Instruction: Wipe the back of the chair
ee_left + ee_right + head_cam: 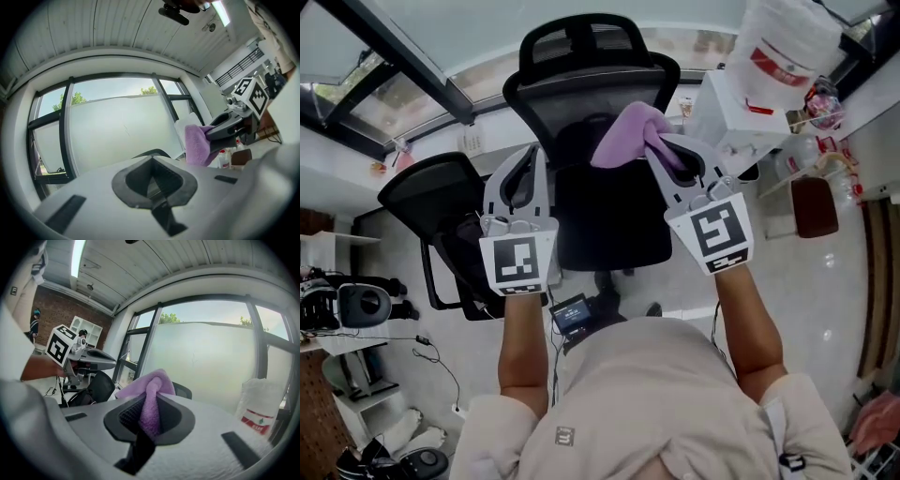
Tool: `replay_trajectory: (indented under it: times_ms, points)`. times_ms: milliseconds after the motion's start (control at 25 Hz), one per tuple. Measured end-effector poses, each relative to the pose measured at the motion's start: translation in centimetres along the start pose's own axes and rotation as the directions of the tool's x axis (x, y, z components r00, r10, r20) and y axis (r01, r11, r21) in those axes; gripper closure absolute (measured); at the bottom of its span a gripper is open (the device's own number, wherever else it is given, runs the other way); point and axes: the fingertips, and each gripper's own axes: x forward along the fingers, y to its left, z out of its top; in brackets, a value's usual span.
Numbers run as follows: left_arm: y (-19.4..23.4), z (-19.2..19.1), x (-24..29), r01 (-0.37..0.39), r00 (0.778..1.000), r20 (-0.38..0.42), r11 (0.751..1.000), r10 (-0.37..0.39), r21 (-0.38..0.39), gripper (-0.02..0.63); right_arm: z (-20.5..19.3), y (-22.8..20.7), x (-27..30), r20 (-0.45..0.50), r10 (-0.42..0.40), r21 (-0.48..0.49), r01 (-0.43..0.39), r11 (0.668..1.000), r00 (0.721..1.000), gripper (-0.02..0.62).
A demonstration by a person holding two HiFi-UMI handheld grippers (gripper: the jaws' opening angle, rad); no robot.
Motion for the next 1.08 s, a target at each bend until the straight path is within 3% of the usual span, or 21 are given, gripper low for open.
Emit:
replay_trajectory:
  times_ms: [400,920,1080]
  points:
    - [-5.0,3.2,-5.4,0.036,0.999,-0.009,0.999,-0.036,-0.006,0.598,1.0,1.5,-8.5,0.016,-0.016,-0.028,0.016,0.999,1.000,0.566]
    - [-8.1,5.0,-9.4,0.037,0.999,0.024,0.999,-0.037,0.015,0.598,0.3,3.3,-13.5,0.017,-0.002,-0.018,0.002,1.000,1.000,0.566]
    - [-9.1,5.4,-10.5,0.046,0.999,-0.021,0.999,-0.046,-0.002,0.598,0.2,3.5,-14.9,0.018,-0.002,-0.018,0.003,1.000,1.000,0.566]
